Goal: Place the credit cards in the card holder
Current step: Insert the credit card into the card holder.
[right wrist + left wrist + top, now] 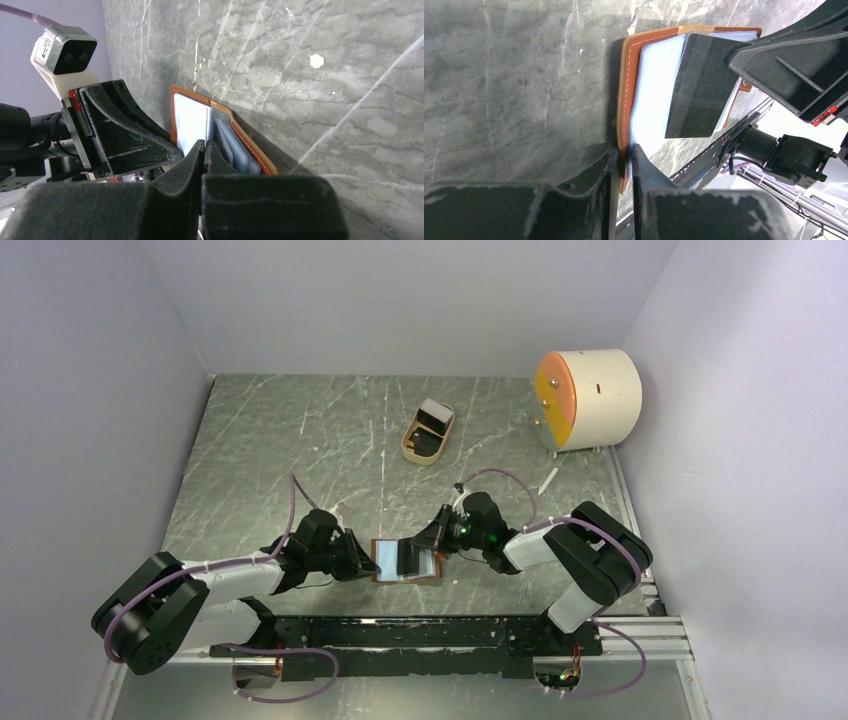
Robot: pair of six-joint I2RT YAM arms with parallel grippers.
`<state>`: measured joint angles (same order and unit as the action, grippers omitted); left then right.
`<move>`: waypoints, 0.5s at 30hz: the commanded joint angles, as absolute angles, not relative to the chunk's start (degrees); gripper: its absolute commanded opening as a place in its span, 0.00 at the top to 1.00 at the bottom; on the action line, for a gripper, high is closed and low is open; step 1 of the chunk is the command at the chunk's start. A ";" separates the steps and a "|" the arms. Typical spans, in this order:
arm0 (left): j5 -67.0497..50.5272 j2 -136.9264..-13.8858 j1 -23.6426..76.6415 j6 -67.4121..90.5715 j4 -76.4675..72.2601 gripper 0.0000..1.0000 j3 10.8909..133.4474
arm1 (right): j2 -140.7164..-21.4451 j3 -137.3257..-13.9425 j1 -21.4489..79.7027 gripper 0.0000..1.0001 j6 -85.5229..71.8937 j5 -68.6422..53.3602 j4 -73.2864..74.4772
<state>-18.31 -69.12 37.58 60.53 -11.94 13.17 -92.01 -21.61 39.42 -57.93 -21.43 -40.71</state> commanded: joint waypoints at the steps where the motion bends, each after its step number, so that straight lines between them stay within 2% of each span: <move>1: -20.18 -68.70 37.26 60.96 -14.35 0.82 12.39 | -91.75 -21.47 39.99 1.00 -56.71 -19.25 -41.14; 5: -20.04 -68.47 37.27 60.41 -12.95 0.82 13.05 | -91.80 -23.15 39.91 1.00 -52.62 -17.55 -37.13; 15: -19.73 -67.75 37.24 60.69 -12.80 0.81 12.84 | -92.82 -20.41 40.10 1.00 -54.39 -18.50 -41.18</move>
